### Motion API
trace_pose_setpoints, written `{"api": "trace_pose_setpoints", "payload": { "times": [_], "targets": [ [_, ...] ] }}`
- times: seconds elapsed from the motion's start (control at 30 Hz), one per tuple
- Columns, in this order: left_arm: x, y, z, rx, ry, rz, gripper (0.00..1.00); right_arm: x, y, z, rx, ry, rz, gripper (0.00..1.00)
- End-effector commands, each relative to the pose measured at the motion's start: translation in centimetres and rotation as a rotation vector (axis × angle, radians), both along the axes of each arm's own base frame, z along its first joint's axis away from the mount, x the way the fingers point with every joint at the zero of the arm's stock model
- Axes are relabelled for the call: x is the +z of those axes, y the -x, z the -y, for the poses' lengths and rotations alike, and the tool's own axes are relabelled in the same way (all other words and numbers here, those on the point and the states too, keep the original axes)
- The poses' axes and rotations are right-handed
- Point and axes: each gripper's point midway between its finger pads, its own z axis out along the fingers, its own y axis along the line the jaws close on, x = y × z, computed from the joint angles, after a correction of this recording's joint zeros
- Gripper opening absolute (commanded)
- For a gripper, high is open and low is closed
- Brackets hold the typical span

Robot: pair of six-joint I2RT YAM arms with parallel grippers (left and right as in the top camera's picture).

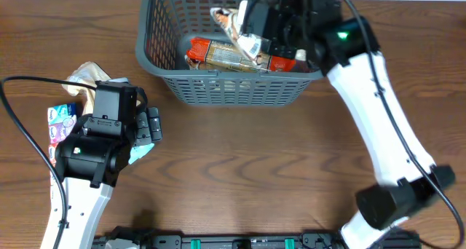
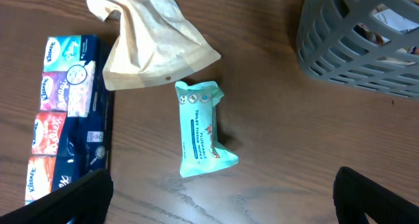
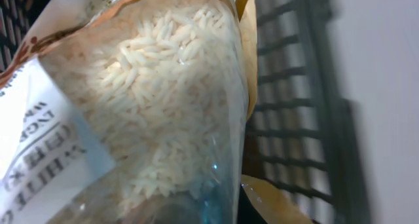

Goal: Pack container
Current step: 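Carry the rice bag into the basket and open the right gripper, then withdraw the right gripper to the right side of the table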

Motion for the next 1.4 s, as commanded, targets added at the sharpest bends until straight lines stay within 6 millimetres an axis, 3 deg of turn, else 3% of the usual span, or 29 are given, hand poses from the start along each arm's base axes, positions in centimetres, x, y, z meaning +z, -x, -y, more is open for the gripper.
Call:
{"api": "trace_pose_setpoints", "payload": {
  "times": [0.0, 0.2, 0.4, 0.43, 0.47, 0.5, 0.53, 0.7, 0.8, 0.87, 1.03, 1.13, 1.2, 1.27, 1.37],
  "targets": [
    [0.1, 0.0, -0.1, -0.007, -0.007, 0.001, 0.97, -2.4, -0.9, -1.5, 0.023, -0.035, -0.067, 0.01],
    [0.1, 0.0, -0.1, -0.006, -0.008, 0.000, 0.97, -8.4, -2.6, -2.1, -0.032, -0.025, -0.197, 0.01],
    [0.1, 0.0, -0.1, -0.006, -0.008, 0.001, 0.97, -11.5, -3.5, -1.8, -0.090, -0.034, -0.268, 0.04],
    [0.1, 0.0, -0.1, -0.006, -0.008, 0.000, 0.97, -11.9, -3.6, -1.7, -0.108, -0.039, -0.284, 0.20],
    [0.1, 0.0, -0.1, -0.007, -0.007, 0.000, 0.99, -12.1, -3.6, -1.5, -0.130, -0.050, -0.298, 0.48],
    [0.1, 0.0, -0.1, -0.007, -0.007, 0.000, 0.97, -12.1, -3.6, -1.4, -0.151, -0.062, -0.308, 0.62],
    [0.1, 0.0, -0.1, -0.006, -0.008, 0.000, 0.97, -12.1, -3.7, -1.3, -0.165, -0.070, -0.314, 0.70],
    [0.1, 0.0, -0.1, -0.006, -0.007, 0.000, 0.99, -11.4, -3.7, -1.2, -0.170, -0.079, -0.302, 0.83],
    [0.1, 0.0, -0.1, -0.007, -0.008, 0.000, 0.99, -9.3, -3.9, -1.3, -0.169, -0.102, -0.263, 0.86],
    [0.1, 0.1, -0.2, -0.007, -0.008, -0.001, 0.99, -6.3, -4.4, -1.5, -0.182, -0.147, -0.212, 0.89],
    [0.6, 0.7, -0.3, -0.039, -0.030, -0.012, 0.99, 5.6, -5.7, -0.2, -0.268, -0.334, -0.010, 0.99],
    [1.7, 1.2, -0.4, -0.054, -0.042, -0.021, 0.99, 12.7, -6.1, 3.7, -0.444, -0.473, 0.113, 0.99],
    [2.7, 1.3, -0.4, -0.057, -0.043, -0.013, 0.99, 15.6, -6.2, 7.9, -0.623, -0.558, 0.168, 0.99],
    [4.0, 1.5, -0.5, -0.056, -0.046, -0.003, 0.99, 16.9, -5.7, 13.1, -0.830, -0.620, 0.190, 0.99],
    [6.1, 2.0, -1.1, -0.035, -0.045, -0.005, 0.99, 15.6, -3.8, 20.0, -1.080, -0.661, 0.127, 0.99]
  ]
}}
